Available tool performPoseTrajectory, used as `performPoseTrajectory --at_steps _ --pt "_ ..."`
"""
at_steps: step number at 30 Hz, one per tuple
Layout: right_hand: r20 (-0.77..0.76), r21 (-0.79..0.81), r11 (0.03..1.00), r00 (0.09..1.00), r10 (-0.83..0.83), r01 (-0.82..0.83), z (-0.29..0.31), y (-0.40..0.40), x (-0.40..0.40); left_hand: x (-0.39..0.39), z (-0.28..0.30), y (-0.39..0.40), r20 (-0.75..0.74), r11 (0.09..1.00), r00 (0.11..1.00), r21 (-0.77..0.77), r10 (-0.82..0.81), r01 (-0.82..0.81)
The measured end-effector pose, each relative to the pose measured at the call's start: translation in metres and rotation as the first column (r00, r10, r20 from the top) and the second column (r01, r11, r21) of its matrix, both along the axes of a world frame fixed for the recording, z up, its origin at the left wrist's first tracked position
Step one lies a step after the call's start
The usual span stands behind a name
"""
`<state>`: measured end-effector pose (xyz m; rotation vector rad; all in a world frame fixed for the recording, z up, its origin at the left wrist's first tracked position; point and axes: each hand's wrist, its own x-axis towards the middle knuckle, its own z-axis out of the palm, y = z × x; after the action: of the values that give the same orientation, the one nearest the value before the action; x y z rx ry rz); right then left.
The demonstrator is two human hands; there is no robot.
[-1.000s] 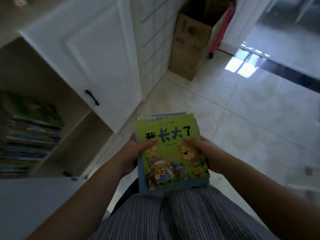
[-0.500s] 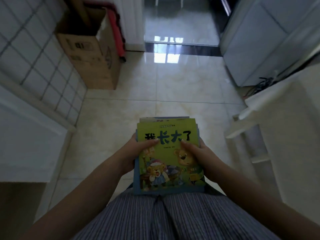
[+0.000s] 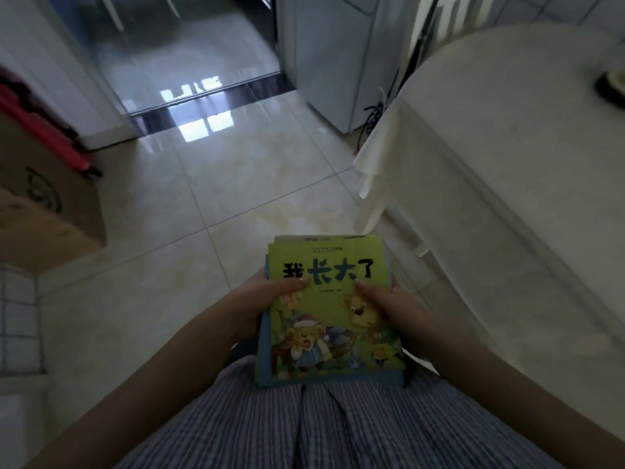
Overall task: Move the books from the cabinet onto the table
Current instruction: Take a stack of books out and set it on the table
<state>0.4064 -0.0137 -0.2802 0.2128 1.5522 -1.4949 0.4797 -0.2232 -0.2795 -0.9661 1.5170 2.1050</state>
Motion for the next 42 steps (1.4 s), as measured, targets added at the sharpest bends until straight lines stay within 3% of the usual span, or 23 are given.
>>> performPoseTrajectory --at_steps 10,22,31,42 --pt "-0.082 -0.049 0.964 0.961 -0.265 0.262 -0.004 0.009 -0.111 -0.169 -0.002 -0.006 -0.066 0.964 0.964 0.052 -0.258 0.262" --pt "-0.128 -0.032 0.831 0.823 -0.554 0.555 0.006 0.01 -0.252 -0.368 0.009 0.003 -0.083 0.881 0.884 0.085 -0.459 0.466" --pt "-0.151 -0.005 0.719 0.711 -0.687 0.695 0.008 0.065 -0.336 -0.49 0.01 0.07 -0.061 0.791 0.795 0.077 -0.603 0.606" --pt "-0.131 -0.039 0.622 0.613 -0.779 0.782 0.012 0.171 -0.481 -0.658 0.016 0.188 -0.094 0.717 0.711 -0.123 -0.697 0.686"
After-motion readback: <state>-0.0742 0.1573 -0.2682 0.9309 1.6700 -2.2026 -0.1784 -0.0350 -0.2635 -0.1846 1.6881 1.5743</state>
